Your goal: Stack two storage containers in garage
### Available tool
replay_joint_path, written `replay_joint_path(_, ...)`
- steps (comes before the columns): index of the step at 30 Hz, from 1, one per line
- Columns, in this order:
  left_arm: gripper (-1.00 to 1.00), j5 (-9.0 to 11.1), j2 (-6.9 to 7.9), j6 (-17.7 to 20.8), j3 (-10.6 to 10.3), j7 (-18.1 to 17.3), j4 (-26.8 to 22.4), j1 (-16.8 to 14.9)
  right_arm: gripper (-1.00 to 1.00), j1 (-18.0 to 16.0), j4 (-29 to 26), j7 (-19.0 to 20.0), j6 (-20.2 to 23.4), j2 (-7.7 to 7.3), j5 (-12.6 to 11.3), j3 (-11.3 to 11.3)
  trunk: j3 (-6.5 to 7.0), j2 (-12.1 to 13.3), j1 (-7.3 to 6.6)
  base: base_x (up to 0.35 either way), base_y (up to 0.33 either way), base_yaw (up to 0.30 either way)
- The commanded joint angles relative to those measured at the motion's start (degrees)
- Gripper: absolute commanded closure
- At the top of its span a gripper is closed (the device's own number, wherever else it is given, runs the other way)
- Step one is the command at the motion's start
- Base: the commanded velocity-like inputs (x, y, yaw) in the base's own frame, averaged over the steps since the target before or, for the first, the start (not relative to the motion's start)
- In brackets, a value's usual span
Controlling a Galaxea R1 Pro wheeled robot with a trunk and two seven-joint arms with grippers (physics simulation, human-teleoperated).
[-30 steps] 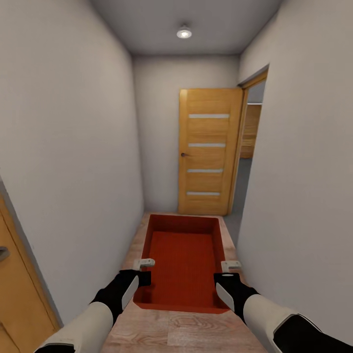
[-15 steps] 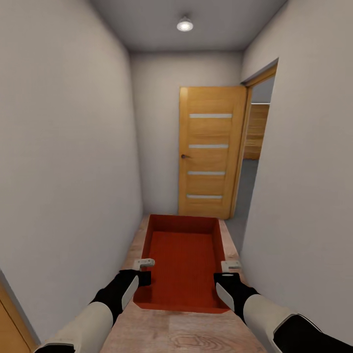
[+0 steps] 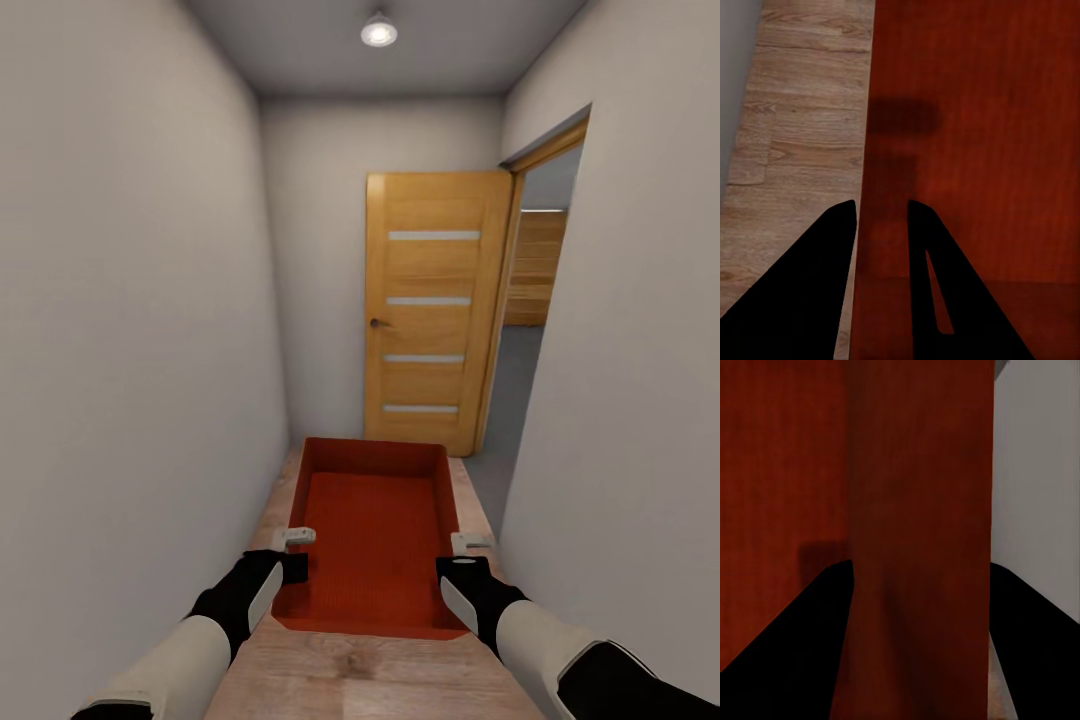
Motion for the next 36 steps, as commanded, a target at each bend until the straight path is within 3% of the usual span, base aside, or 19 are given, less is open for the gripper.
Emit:
replay_joint_path(1,1.00,0.5,-0.07,0.3,-0.5,0.5,0.1,0.1,1.00,-0.1,-1.2,-0.4,0.5,-0.02,1.6,-0.9,-0.02,0.0,0.05,0.323,0.000,0.000)
replay_joint_path(36,1.00,0.5,0.01,0.3,-0.5,0.5,0.1,0.1,1.00,-0.1,-1.2,-0.4,0.5,0.00,1.6,-0.9,-0.02,0.0,0.05,0.323,0.000,0.000)
